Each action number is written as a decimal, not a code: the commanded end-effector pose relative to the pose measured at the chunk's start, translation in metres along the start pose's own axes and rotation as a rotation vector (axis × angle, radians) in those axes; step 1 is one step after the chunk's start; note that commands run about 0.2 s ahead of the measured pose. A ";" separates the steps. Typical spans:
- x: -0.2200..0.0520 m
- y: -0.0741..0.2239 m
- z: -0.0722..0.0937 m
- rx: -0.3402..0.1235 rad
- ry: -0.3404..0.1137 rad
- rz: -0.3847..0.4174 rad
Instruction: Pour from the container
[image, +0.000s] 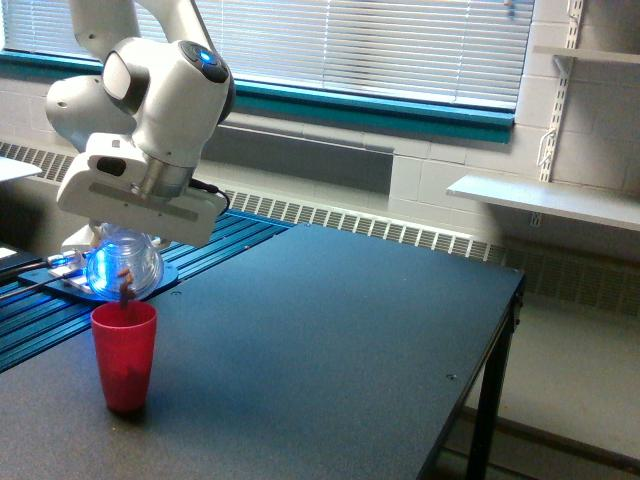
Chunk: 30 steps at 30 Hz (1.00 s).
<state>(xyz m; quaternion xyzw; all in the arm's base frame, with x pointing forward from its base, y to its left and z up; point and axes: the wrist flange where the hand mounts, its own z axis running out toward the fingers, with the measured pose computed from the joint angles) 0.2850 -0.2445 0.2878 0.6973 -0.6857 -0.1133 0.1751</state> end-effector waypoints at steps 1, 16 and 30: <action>0.000 -0.002 -0.004 -0.005 -0.002 -0.016; 0.007 -0.011 -0.016 0.051 0.028 -0.006; 0.010 -0.009 -0.032 0.079 0.102 -0.019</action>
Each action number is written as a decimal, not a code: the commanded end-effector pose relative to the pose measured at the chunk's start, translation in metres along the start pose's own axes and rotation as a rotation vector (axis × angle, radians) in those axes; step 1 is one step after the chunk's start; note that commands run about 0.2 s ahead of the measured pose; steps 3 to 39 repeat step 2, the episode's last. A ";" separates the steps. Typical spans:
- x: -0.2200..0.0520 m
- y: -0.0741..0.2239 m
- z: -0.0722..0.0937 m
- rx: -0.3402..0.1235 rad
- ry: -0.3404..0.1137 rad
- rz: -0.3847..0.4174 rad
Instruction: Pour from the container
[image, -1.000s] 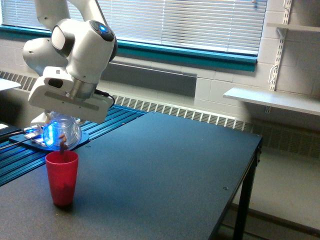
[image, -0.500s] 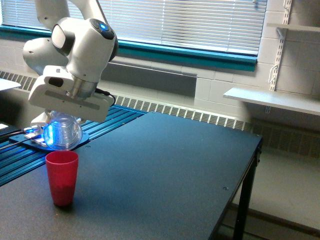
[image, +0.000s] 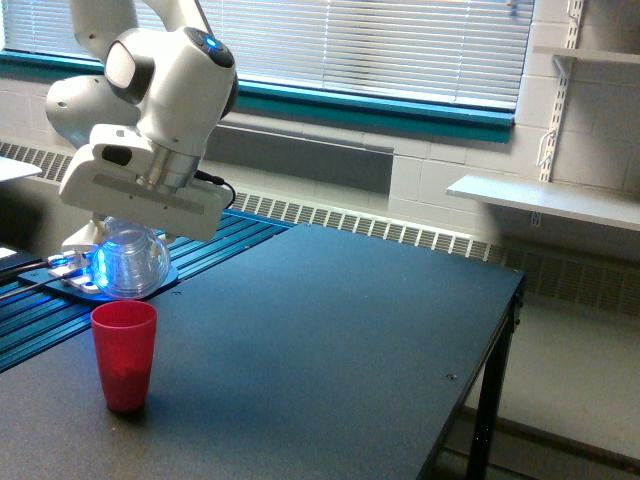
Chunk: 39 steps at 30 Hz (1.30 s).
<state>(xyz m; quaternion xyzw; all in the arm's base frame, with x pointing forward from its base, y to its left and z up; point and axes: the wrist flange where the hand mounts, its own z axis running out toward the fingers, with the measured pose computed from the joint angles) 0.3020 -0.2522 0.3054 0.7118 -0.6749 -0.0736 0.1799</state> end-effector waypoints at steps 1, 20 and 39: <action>0.001 0.000 -0.010 0.029 0.034 0.001; 0.001 0.000 -0.010 0.029 0.034 0.001; 0.001 0.000 -0.010 0.029 0.034 0.001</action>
